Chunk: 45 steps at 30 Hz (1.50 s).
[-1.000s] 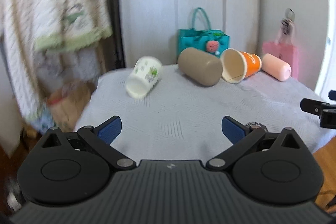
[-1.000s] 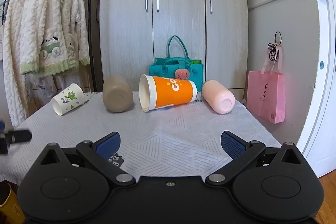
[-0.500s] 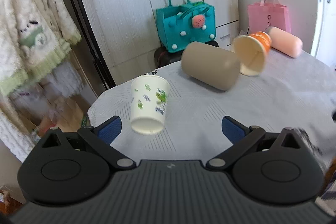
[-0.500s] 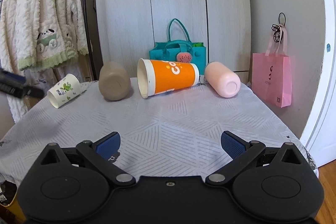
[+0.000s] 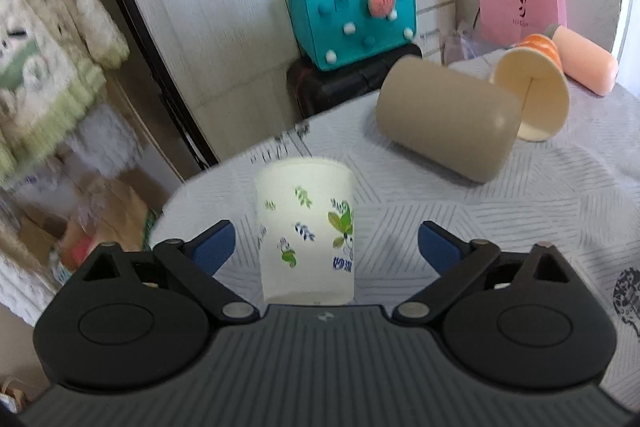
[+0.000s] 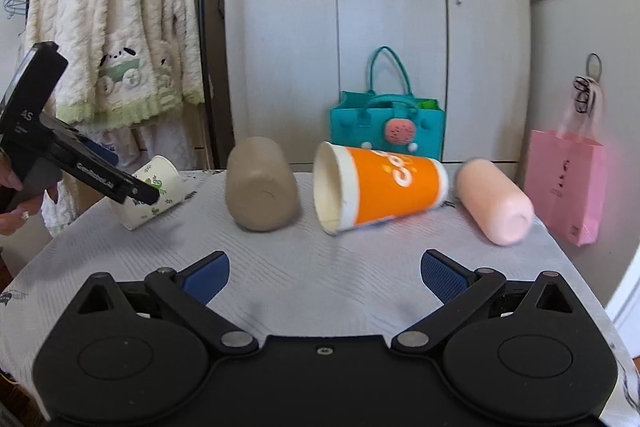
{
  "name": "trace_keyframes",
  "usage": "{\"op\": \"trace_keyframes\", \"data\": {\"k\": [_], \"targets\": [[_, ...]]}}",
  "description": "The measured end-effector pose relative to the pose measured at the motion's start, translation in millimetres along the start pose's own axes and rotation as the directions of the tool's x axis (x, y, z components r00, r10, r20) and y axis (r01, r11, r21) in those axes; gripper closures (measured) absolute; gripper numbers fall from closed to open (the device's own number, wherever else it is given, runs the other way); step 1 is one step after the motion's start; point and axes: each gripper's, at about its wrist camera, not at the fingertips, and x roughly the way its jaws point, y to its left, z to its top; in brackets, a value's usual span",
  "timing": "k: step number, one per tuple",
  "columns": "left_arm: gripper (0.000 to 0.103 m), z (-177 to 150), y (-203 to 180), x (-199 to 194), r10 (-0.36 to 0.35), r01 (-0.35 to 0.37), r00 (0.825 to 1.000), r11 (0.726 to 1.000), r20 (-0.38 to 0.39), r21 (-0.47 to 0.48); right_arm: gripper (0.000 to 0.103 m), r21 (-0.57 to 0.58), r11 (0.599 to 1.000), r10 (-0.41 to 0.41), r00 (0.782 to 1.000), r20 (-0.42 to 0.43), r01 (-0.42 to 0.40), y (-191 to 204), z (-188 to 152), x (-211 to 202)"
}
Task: Flip cup upright
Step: 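Move the left gripper to the white leaf-print cup and close on it, then lift the white cup with the left gripper and rotate it upright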
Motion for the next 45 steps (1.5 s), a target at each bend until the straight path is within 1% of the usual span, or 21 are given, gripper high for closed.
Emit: {"op": "trace_keyframes", "data": {"k": [2,3,5,6,9,13,15,16,18,19,20,25,28,30,31,34,38,40,42,45], "targets": [[0.035,-1,5,3,-0.013,0.012,1.000,1.000,-0.016,-0.027,0.000,-0.007,1.000,-0.003,1.000,-0.003,0.003,4,3,7],[0.038,-2,6,3,-0.012,0.011,1.000,0.999,-0.011,-0.031,0.000,-0.007,1.000,-0.002,1.000,-0.005,0.002,6,4,9],[0.053,-4,10,1,0.000,0.000,1.000,0.999,-0.004,-0.035,0.000,-0.004,1.000,0.004,1.000,-0.008,-0.004,7,5,13],[0.053,-5,12,0,0.002,-0.003,1.000,0.999,-0.008,-0.041,0.000,-0.004,1.000,0.007,1.000,-0.011,-0.007,8,5,15],[0.053,-6,14,-2,-0.022,0.021,1.000,0.999,-0.010,-0.035,0.000,-0.004,1.000,0.004,1.000,-0.020,-0.004,9,5,21],[0.051,-7,14,-1,-0.023,0.023,1.000,0.999,-0.006,-0.031,0.000,-0.007,1.000,0.011,1.000,-0.027,-0.011,12,6,26],[0.046,-4,17,2,-0.037,0.036,0.999,0.999,-0.022,-0.041,0.000,-0.008,1.000,0.011,1.000,-0.028,-0.011,14,6,27],[0.041,-3,19,3,-0.045,0.043,0.999,0.998,-0.030,-0.050,0.000,-0.009,1.000,0.012,1.000,-0.029,-0.012,14,6,28],[0.031,-2,24,2,-0.050,0.049,0.999,0.997,-0.020,-0.063,0.000,-0.012,1.000,0.015,0.999,-0.029,-0.015,14,5,29],[0.021,-2,25,1,-0.058,0.057,0.998,0.996,-0.015,-0.061,0.000,-0.015,1.000,0.015,0.999,-0.029,-0.015,15,6,29],[0.018,-2,26,1,-0.061,0.060,0.998,0.996,-0.012,-0.059,0.000,-0.018,1.000,0.013,0.999,-0.031,-0.014,15,6,30],[0.018,-3,23,7,-0.058,0.057,0.998,0.998,-0.027,-0.028,0.000,-0.013,1.000,0.006,0.999,-0.034,-0.007,15,7,33],[0.018,-5,23,9,-0.046,0.045,0.999,0.998,-0.022,-0.045,0.000,-0.015,1.000,0.004,0.999,-0.036,-0.004,17,7,34],[0.033,-5,24,8,-0.047,0.046,0.999,0.997,-0.019,-0.061,0.000,-0.014,1.000,0.006,0.999,-0.038,-0.007,17,8,35],[0.047,-5,25,8,-0.067,0.065,0.997,0.996,-0.029,-0.067,0.000,-0.014,1.000,0.007,0.999,-0.037,-0.008,17,8,35],[0.048,-7,23,2,-0.129,0.125,0.991,0.989,-0.042,-0.080,0.000,-0.014,1.000,0.010,0.999,-0.033,-0.011,17,9,32],[0.049,-10,20,-3,-0.171,0.163,0.984,0.977,-0.053,-0.139,0.000,-0.004,1.000,0.015,0.999,-0.029,-0.015,15,7,27],[0.049,-10,18,-8,-0.176,0.167,0.983,0.974,-0.047,-0.152,0.000,0.001,1.000,0.015,0.999,-0.029,-0.015,15,6,23],[0.049,-11,11,-19,-0.172,0.165,0.985,0.976,-0.034,-0.141,0.000,0.004,1.000,0.018,0.999,-0.027,-0.018,14,5,18],[0.049,-12,3,-36,-0.194,0.189,0.981,0.972,-0.025,-0.142,0.000,0.006,1.000,0.029,0.999,-0.026,-0.029,11,5,12]]}}
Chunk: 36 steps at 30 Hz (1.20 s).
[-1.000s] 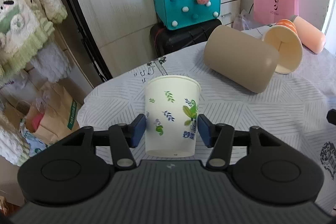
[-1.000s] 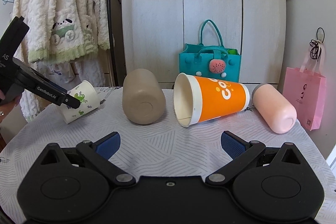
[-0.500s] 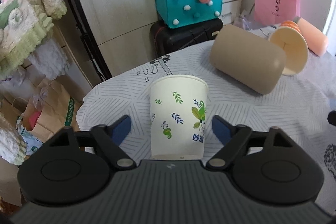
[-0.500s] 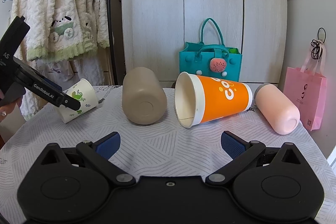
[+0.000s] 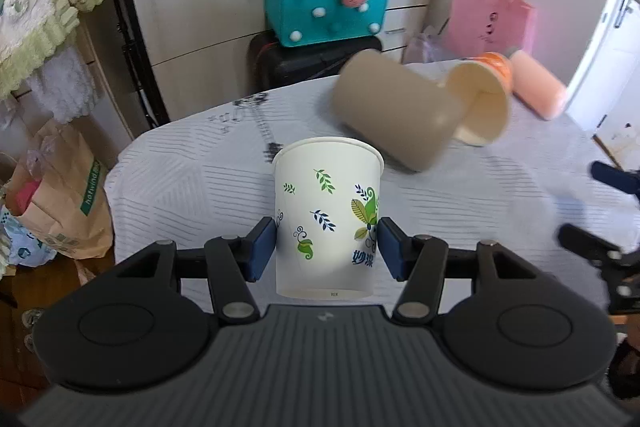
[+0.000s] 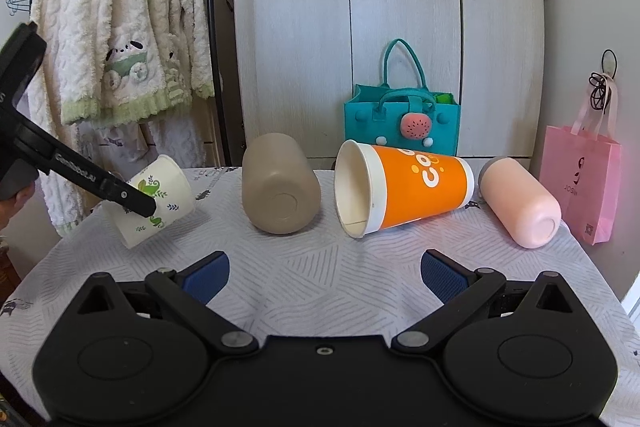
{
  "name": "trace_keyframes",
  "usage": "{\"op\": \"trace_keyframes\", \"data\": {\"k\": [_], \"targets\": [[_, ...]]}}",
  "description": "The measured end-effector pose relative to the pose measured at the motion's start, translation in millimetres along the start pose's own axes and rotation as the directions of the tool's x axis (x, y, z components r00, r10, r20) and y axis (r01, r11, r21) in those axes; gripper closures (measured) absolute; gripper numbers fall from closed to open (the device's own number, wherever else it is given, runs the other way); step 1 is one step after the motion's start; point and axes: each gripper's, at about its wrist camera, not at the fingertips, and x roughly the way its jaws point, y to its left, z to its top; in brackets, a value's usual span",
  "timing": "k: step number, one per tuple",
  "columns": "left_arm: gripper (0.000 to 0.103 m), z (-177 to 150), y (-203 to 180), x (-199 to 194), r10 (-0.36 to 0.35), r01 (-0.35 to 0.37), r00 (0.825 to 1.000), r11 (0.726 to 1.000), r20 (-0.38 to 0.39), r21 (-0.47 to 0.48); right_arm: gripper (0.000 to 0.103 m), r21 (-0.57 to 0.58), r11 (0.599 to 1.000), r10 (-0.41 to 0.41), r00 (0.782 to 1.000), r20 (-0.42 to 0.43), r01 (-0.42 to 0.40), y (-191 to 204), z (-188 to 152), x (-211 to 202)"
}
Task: Flip cup upright
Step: 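Lift the white cup with the left gripper and rotate it upright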
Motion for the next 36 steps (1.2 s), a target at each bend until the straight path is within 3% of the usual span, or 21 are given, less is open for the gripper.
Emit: {"op": "trace_keyframes", "data": {"k": [4,11,21,30,36], "targets": [[0.048,-6,-21,-20,-0.036,0.035,0.999,0.999,0.011,0.020,0.000,0.003,1.000,-0.011,1.000,-0.015,0.011,-5,-2,-6],[0.048,-26,-70,-33,-0.079,0.082,0.996,0.995,-0.045,0.055,0.000,-0.001,1.000,-0.015,1.000,-0.013,0.015,-14,-11,-29],[0.048,-37,-121,-5,-0.094,0.099,0.991,0.994,-0.096,0.047,0.000,0.024,0.999,-0.036,0.999,-0.033,0.037,-41,-32,-55],[0.045,-31,-129,11,-0.114,0.110,0.989,0.993,-0.097,-0.046,0.000,0.034,0.999,-0.035,0.997,-0.062,0.037,-58,-36,-61],[0.036,-39,-113,7,-0.177,0.164,0.978,0.979,-0.108,-0.121,0.000,0.037,0.998,0.052,0.998,-0.034,-0.051,-53,-37,-65]]}}
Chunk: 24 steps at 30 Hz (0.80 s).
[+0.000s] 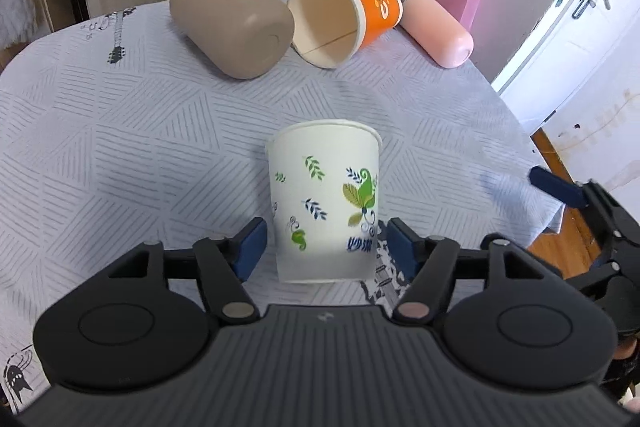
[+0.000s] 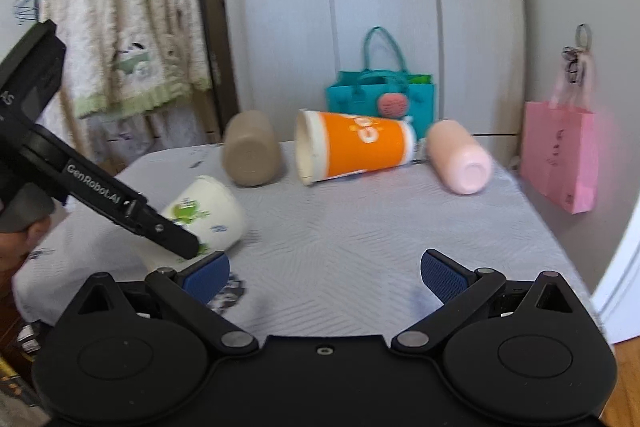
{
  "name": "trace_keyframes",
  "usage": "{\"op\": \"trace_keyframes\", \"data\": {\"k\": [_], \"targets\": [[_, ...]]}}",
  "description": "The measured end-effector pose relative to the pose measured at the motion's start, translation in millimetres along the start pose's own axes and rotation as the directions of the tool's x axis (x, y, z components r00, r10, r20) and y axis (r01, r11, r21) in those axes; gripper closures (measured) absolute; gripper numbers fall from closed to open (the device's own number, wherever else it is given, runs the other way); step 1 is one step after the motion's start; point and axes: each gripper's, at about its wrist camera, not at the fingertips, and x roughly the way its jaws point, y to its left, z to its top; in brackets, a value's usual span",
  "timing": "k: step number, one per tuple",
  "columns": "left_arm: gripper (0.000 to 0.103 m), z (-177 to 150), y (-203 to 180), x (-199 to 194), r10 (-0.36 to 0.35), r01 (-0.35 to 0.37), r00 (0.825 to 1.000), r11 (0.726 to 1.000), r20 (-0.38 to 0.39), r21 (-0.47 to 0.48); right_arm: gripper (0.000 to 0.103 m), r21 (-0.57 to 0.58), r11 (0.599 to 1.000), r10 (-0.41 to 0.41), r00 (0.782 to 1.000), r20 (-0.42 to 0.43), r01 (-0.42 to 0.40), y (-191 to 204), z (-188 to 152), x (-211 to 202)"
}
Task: Flip cup upright
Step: 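Lift the white cup with the left gripper and rotate it upright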
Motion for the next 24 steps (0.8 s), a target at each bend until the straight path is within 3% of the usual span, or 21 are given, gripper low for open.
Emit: {"op": "trace_keyframes", "data": {"k": [4,7,11,16,19,24], "targets": [[0.035,-4,9,-12,-0.027,0.027,0.999,1.000,0.037,0.001,0.000,0.049,0.992,0.122,0.991,-0.052,-0.120,7,4,13],[0.035,-5,15,-20,-0.039,0.040,0.997,0.999,0.061,-0.008,0.000,0.092,0.971,0.229,0.969,-0.090,-0.221,16,7,24],[0.037,-3,24,-19,-0.043,0.048,0.997,0.997,0.071,-0.061,0.000,0.176,0.916,0.388,0.905,-0.174,-0.360,27,13,50],[0.039,5,36,-15,-0.118,0.124,0.990,0.990,0.081,-0.071,0.000,0.278,0.880,0.450,0.864,-0.224,-0.386,32,18,80],[0.045,9,42,-7,-0.149,0.155,0.986,0.984,0.069,-0.086,0.001,0.304,0.871,0.461,0.856,-0.233,-0.386,34,20,92],[0.051,7,46,-2,-0.192,0.198,0.978,0.977,0.085,-0.075,0.024,0.212,0.883,0.462,0.851,-0.250,-0.418,47,25,99]]}}
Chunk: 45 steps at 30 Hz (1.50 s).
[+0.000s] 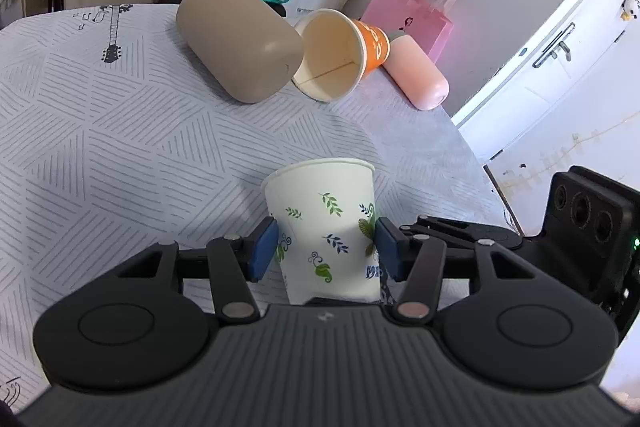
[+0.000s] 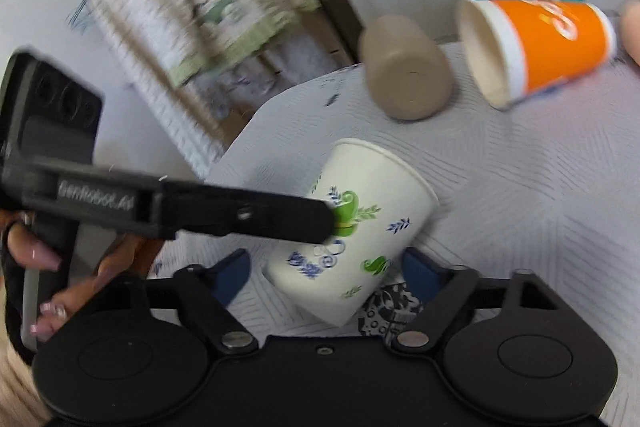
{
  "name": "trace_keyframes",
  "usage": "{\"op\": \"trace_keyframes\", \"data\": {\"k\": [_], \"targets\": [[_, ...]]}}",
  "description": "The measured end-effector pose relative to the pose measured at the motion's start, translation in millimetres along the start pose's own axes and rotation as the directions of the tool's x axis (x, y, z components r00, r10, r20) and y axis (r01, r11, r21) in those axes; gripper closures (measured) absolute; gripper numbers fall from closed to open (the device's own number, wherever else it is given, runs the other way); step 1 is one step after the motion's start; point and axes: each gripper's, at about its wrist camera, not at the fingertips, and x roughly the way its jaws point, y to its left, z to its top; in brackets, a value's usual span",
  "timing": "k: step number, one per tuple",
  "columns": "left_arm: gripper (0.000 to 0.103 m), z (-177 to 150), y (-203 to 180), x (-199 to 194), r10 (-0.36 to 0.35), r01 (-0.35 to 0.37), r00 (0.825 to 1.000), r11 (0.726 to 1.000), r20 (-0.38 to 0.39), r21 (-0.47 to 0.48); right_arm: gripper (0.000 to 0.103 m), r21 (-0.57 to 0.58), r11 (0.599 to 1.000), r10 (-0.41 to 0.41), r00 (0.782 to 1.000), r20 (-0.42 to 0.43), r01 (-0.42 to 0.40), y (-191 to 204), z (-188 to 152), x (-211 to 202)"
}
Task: Flip cup upright
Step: 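Lift the white cup with the left gripper and rotate it upright, then lower the upright white cup onto the cloth with the left gripper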
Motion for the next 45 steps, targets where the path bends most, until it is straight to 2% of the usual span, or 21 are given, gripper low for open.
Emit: {"op": "trace_keyframes", "data": {"k": [2,5,9,11,15,16,18,20,23,26,30,33,35,36,37,38,42,45], "targets": [[0.051,-2,1,-3,-0.010,0.010,1.000,1.000,0.023,0.010,0.025,-0.066,0.997,-0.037,0.999,0.010,0.038,6,0,1],[0.051,-6,2,-9,-0.026,0.025,0.998,0.999,0.063,0.025,0.027,-0.148,0.987,-0.051,0.998,0.035,0.056,12,-1,-2],[0.051,-14,-5,-16,-0.026,0.014,0.992,0.996,0.127,0.089,0.028,-0.298,0.945,-0.104,0.987,0.124,0.137,25,-7,-6],[0.052,-17,-8,-17,-0.026,0.009,0.989,0.993,0.148,0.117,0.028,-0.367,0.909,-0.138,0.975,0.175,0.195,31,-12,-4],[0.051,-24,-20,-15,-0.003,-0.042,0.977,0.978,0.214,0.206,0.029,-0.521,0.774,-0.218,0.924,0.315,0.360,46,-30,-1],[0.051,-26,-22,-14,0.004,-0.056,0.974,0.973,0.227,0.223,0.029,-0.536,0.752,-0.231,0.915,0.330,0.383,46,-32,-1],[0.052,-27,-26,-12,0.006,-0.074,0.966,0.963,0.257,0.259,0.029,-0.553,0.723,-0.250,0.903,0.349,0.414,46,-31,1],[0.053,-27,-30,-9,0.010,-0.093,0.961,0.953,0.276,0.287,0.029,-0.553,0.712,-0.267,0.895,0.358,0.434,42,-26,3],[0.053,-24,-32,-3,0.011,-0.096,0.961,0.951,0.276,0.294,0.029,-0.532,0.731,-0.285,0.900,0.330,0.427,39,-16,5],[0.053,-23,-33,2,0.001,-0.085,0.965,0.947,0.262,0.309,0.026,-0.535,0.729,-0.304,0.902,0.305,0.426,40,-10,2],[0.053,-26,-33,6,-0.018,-0.051,0.975,0.952,0.221,0.301,0.013,-0.492,0.802,-0.237,0.937,0.258,0.339,33,-4,-9],[0.053,-31,-35,6,-0.020,-0.050,0.974,0.951,0.224,0.305,0.014,-0.463,0.837,-0.199,0.951,0.236,0.290,28,-6,-16],[0.053,-33,-38,6,-0.001,-0.077,0.972,0.944,0.236,0.322,0.019,-0.447,0.851,-0.188,0.955,0.228,0.275,26,-8,-16],[0.053,-34,-40,5,0.013,-0.099,0.968,0.936,0.249,0.337,0.026,-0.438,0.854,-0.191,0.953,0.236,0.280,25,-9,-16],[0.055,-35,-43,4,0.023,-0.118,0.965,0.929,0.263,0.350,0.039,-0.430,0.855,-0.198,0.949,0.245,0.290,23,-10,-16],[0.057,-35,-45,4,0.018,-0.118,0.964,0.923,0.266,0.366,0.038,-0.418,0.854,-0.217,0.943,0.254,0.309,21,-11,-15],[0.057,-35,-46,4,0.007,-0.108,0.964,0.924,0.267,0.368,0.039,-0.362,0.883,-0.197,0.936,0.293,0.300,13,-19,-18],[0.057,-35,-42,6,0.005,-0.100,0.966,0.929,0.260,0.355,0.039,-0.402,0.839,-0.239,0.912,0.333,0.366,20,-27,-13]]}}
